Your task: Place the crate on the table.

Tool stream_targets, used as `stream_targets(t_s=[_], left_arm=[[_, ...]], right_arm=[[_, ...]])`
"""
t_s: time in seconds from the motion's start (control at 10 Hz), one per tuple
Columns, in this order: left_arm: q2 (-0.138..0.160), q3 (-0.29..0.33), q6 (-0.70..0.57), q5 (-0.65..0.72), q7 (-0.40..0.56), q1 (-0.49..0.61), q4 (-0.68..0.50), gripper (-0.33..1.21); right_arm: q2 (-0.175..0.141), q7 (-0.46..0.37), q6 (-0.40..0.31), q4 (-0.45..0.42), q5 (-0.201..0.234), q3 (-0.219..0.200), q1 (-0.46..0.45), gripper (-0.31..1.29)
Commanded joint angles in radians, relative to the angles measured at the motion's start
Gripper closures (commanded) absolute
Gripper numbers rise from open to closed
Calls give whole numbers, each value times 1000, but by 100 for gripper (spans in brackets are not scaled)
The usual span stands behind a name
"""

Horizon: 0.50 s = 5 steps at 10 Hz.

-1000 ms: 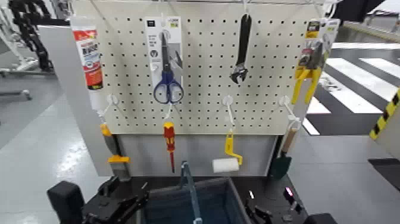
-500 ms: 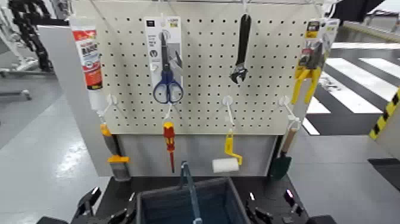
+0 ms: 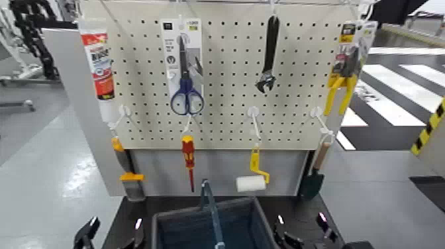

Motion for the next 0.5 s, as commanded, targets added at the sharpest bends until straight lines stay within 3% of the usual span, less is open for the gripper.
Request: stream_targets(t_s=[0.1, 0.5], left_arm=[[3, -7, -12, -5, 4, -2, 8, 30], [4, -13, -21, -10, 16, -5, 13, 30]], right_arm=[[0, 0, 0, 2, 0, 1, 1, 14], [0, 0, 2, 0, 0, 1, 0, 14]])
